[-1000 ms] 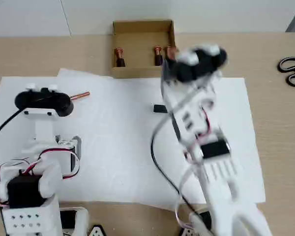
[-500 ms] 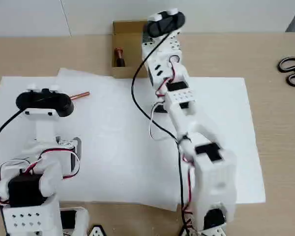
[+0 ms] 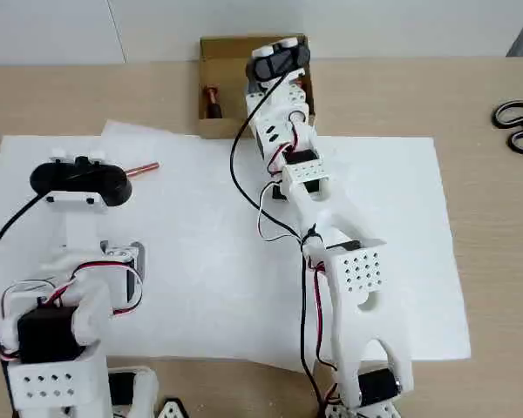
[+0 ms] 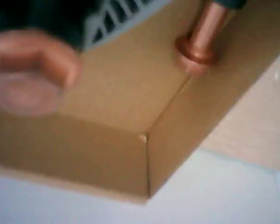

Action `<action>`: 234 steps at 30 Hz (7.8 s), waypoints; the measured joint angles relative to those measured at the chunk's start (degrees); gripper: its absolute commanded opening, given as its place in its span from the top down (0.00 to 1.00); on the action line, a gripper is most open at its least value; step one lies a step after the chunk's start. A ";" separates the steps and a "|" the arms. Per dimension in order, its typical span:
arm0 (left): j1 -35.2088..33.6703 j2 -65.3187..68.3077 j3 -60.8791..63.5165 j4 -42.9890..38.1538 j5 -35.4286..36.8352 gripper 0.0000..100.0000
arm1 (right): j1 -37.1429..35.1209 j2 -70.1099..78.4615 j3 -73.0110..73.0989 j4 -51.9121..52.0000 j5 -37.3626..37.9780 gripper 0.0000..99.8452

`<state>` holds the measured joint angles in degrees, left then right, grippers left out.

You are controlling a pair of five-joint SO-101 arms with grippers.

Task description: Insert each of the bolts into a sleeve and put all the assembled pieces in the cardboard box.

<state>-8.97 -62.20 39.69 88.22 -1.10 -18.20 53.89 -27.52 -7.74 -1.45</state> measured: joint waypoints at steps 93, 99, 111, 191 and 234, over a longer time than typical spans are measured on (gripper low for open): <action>-0.26 0.00 0.00 -0.26 -0.09 0.87 | 8.00 -62.68 30.77 94.68 18.11 0.74; -0.26 0.00 0.00 -0.26 -0.09 0.87 | 4.48 -49.58 25.93 93.71 27.96 0.74; -0.26 0.00 0.00 -0.26 -0.09 0.87 | 2.20 -22.59 -2.20 93.71 42.55 0.74; -0.26 0.00 0.00 -0.26 -0.09 0.87 | 0.88 -25.93 -2.64 103.65 7.65 0.99; -0.26 0.00 2.37 -2.02 -0.09 0.87 | 0.44 -15.38 -2.02 102.95 7.82 0.81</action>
<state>-9.23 -62.20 42.07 86.20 -1.19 -17.76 38.51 -29.54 95.21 6.37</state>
